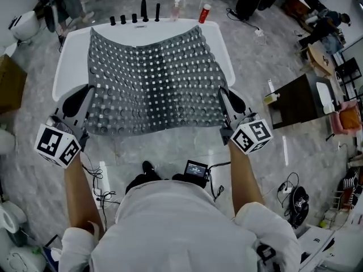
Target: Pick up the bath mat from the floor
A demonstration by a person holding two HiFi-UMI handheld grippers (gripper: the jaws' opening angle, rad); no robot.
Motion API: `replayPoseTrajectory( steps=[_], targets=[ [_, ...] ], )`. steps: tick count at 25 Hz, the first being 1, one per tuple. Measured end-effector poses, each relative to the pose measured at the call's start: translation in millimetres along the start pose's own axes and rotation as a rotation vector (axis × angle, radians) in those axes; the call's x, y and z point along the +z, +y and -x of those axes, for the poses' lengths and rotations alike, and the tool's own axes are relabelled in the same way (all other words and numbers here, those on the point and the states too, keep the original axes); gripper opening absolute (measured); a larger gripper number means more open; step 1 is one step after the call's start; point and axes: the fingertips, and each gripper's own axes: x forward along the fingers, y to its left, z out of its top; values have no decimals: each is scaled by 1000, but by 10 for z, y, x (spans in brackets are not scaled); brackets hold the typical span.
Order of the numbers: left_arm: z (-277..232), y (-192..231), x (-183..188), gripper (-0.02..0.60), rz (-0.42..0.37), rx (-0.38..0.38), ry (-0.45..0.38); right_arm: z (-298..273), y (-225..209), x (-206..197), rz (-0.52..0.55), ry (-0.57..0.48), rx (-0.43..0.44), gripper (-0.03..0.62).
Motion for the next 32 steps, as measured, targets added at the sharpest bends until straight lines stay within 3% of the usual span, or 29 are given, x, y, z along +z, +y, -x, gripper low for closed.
replayPoseTrajectory(
  steps=[5, 16, 24, 32],
  targets=[
    [222, -333, 66, 18, 13, 42, -21, 313, 183, 108, 15, -49, 54, 40],
    [525, -1435, 70, 18, 9, 115, 4, 1277, 126, -204, -67, -54, 142, 40],
    [752, -1815, -113, 18, 37, 143, 54, 1714, 67, -453, -127, -62, 99, 39],
    [764, -1870, -304, 20, 59, 73, 41, 1839, 225, -528, -169, -53, 59, 40]
  ],
)
